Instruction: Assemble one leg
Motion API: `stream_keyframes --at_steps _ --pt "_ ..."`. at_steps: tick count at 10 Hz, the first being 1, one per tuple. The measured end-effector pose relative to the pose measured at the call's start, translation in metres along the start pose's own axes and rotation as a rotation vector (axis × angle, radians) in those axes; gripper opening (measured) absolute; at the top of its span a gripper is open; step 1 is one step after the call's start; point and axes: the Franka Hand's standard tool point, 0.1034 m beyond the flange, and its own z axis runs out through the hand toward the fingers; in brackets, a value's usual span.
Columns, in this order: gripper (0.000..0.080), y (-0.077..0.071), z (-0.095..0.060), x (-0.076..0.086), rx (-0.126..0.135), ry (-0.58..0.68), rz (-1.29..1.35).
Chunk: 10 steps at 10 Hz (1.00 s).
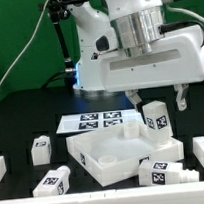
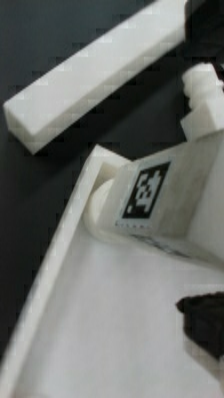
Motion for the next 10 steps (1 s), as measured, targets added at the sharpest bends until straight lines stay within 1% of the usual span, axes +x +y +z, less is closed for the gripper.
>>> stream_keyframes --at_steps 1,2,5,6,8,9,10 --pt "0.0648 0.0006 0.0 0.0004 -0.004 0.001 -0.091" --pt "0.0648 0.0018 -0.0002 0.0015 -0.015 0.005 -0.201" --pt "0.0648 0.0036 -0.0002 0.0041 -0.021 0.006 -0.556" --pt "0.0648 0.0057 -0.0001 0.0059 -0.022 0.006 -0.644" --pt "0.0648 0.0086 0.002 0.0032 -0.025 -0.001 -0.727" --pt "0.0548 0.0069 0.0021 0.0019 -0.024 -0.002 -0.73" --pt "0.0364 0.0075 0.0023 0.0022 -0.024 -0.002 -0.728"
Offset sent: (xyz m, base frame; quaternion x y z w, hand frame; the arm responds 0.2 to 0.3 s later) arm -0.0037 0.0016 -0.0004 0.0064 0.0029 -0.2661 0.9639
